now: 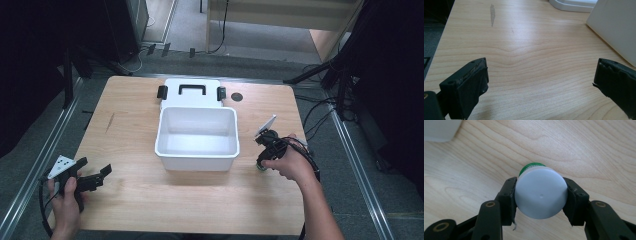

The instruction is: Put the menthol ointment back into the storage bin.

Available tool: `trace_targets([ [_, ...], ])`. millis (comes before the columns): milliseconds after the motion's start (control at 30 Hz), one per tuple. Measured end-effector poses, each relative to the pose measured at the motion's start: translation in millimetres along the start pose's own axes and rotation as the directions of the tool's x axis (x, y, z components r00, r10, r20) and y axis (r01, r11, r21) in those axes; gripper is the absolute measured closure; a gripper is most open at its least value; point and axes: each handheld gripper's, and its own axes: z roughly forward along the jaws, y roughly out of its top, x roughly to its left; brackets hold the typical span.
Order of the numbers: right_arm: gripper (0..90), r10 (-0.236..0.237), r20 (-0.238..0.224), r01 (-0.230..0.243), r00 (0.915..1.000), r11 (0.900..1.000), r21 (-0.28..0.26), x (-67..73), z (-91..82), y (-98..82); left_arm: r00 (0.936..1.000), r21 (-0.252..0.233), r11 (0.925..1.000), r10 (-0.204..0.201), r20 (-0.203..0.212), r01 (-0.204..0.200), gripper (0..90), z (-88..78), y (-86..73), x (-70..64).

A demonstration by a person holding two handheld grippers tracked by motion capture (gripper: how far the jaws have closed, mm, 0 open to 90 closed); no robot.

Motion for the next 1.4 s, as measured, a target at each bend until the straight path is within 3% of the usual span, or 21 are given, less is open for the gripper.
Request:
trace_targets([
  [200, 51.2, -0.051, -0.003, 0.051, 0.9987, 0.999, -0.016, 2.2, -20.3, 5.0, 1.0000, -0.003, 1.0000, -0.001, -0.001, 0.001, 0.0, -0.2, -0.1, -0.2],
  [533, 51.3, -0.041, -0.006, 0.041, 0.9991, 0.998, -0.043, 5.9, -59.4, 20.1, 1.0000, -0.001, 1.0000, 0.000, 0.001, 0.000, 0.0, 0.0, 0.0, 0.0],
  [900, 51.3, -0.030, -0.021, 0.029, 0.9993, 0.999, -0.032, 13.4, -91.1, 42.4, 1.0000, -0.002, 1.0000, -0.001, 0.002, 0.001, 0.0, 0.0, 0.0, 0.1],
  [1400, 51.3, -0.059, -0.016, 0.058, 0.9982, 0.997, -0.050, 28.2, -133.7, 64.4, 1.0000, -0.001, 1.0000, -0.002, 0.003, 0.002, 0.0, 0.1, 0.1, 0.2],
])
